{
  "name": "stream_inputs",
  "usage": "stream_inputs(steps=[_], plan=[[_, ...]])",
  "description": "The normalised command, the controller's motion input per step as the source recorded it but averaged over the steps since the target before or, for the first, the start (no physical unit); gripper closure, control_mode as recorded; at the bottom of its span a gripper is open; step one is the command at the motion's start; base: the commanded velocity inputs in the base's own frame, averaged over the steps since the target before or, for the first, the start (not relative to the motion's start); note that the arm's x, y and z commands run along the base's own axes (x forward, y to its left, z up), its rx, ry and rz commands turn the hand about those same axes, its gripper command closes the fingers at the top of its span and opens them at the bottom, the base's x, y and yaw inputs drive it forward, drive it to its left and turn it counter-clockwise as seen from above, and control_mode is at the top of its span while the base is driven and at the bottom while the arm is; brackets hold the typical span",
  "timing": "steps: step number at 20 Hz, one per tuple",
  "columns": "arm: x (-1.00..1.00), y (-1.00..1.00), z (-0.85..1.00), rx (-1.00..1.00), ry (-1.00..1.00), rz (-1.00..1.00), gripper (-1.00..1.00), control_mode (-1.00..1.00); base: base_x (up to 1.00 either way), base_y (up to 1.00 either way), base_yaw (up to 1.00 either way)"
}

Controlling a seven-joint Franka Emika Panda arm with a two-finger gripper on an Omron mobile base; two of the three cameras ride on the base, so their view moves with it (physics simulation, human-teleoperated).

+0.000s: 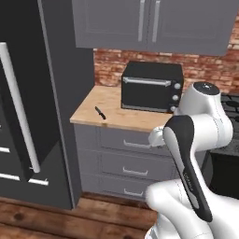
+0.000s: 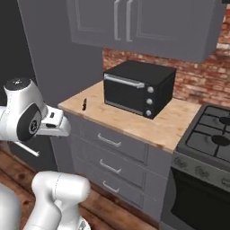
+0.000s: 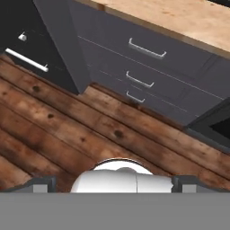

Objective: Retrieve the butter from the fridge and place it on a plate on the dining table. Then retrieve the butter knife by the fridge and place it near the plate.

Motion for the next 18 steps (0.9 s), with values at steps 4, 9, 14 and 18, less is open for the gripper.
stream_inputs(steps=[4,9,14,18], plan=[[0.0,0.0,0.0,0.0,0.0,0.0,-1.0,1.0,0.77,0.0,-0.04],[0.0,0.0,0.0,0.0,0.0,0.0,-1.0,1.0,0.69,0.03,-0.02],[0.0,0.0,0.0,0.0,0.0,0.0,-1.0,1.0,0.63,0.13,-0.01],[0.0,0.0,0.0,0.0,0.0,0.0,-1.0,1.0,0.37,0.42,0.0]])
